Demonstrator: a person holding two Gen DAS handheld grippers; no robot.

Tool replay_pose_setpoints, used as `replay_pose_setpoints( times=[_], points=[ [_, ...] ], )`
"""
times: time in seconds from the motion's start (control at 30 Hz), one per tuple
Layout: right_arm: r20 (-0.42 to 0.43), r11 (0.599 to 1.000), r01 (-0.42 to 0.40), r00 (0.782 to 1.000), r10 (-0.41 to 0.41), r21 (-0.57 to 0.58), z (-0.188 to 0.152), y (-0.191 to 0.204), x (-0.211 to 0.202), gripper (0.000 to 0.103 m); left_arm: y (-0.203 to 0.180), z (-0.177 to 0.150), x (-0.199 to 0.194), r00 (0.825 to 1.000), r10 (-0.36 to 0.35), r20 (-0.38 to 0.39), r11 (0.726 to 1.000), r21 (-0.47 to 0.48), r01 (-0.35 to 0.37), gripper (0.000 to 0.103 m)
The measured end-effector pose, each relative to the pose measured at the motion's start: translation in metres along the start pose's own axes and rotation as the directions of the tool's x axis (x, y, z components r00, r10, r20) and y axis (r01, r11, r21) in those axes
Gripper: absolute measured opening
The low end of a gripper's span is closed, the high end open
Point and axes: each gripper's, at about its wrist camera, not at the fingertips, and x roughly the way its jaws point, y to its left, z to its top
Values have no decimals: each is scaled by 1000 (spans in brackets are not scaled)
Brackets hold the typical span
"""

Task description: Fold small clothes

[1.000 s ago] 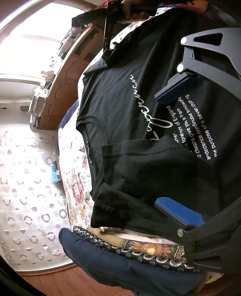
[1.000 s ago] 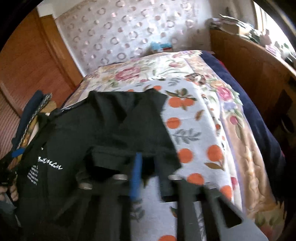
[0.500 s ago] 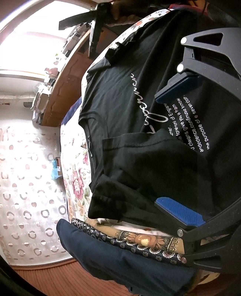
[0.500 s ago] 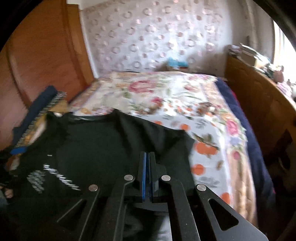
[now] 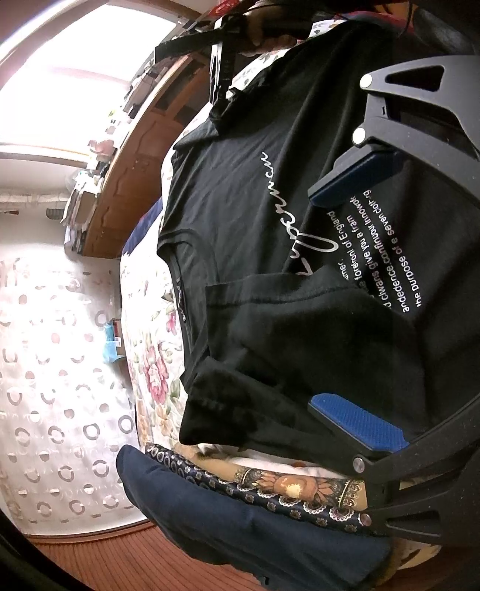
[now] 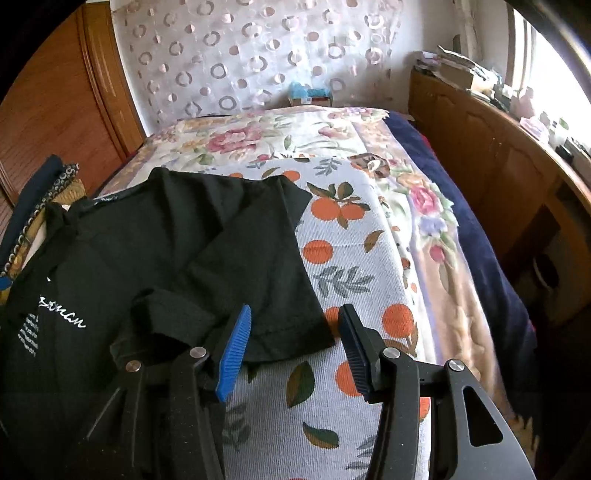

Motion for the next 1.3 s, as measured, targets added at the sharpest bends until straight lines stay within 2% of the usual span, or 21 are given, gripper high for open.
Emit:
replay_pose_setpoints(
  times=[0.07,0.1,0.2,0.4,0.53,0.67,0.7,0.8,1.03,1.13,1.3],
  points=[
    [0,1000,-26,1000,26,-16,0,1,-1,27,-1,0,0,1000,1,0,1000,4,-1,102],
    [-5,999,-34,999,34,-24,1,0,-2,7,-1,0,0,1000,1,0,1000,2,-1,102],
    [-13,997,-68,998,67,-39,4,1,-8,4,-1,0,-1,1000,3,2,1000,-1,-3,102],
    [81,979,-178,979,187,-101,27,32,-37,4,3,-1,-2,1000,14,4,1000,-15,-14,102],
    [96,950,-259,956,278,-175,53,68,-39,4,7,-2,-4,1000,17,9,1000,-22,-17,102],
    [92,928,-290,943,319,-234,69,97,-33,4,9,-3,-8,1000,18,17,999,-28,-18,102],
    [83,923,-296,942,325,-245,73,102,-31,8,9,-4,-9,1000,19,18,999,-32,-18,102],
    [95,934,-250,955,282,-257,75,104,-27,43,12,-6,-10,1000,20,17,999,-40,-20,102],
    [75,957,-206,971,225,-207,41,87,-36,44,12,-8,-10,1000,14,17,999,-42,-13,102],
    [38,960,-188,979,200,-206,18,90,-42,44,10,-7,-10,1000,13,22,999,-38,-12,102],
    [-4,956,-190,981,194,-224,0,103,-48,44,5,-6,-13,999,6,33,999,-33,-4,101]
  ],
)
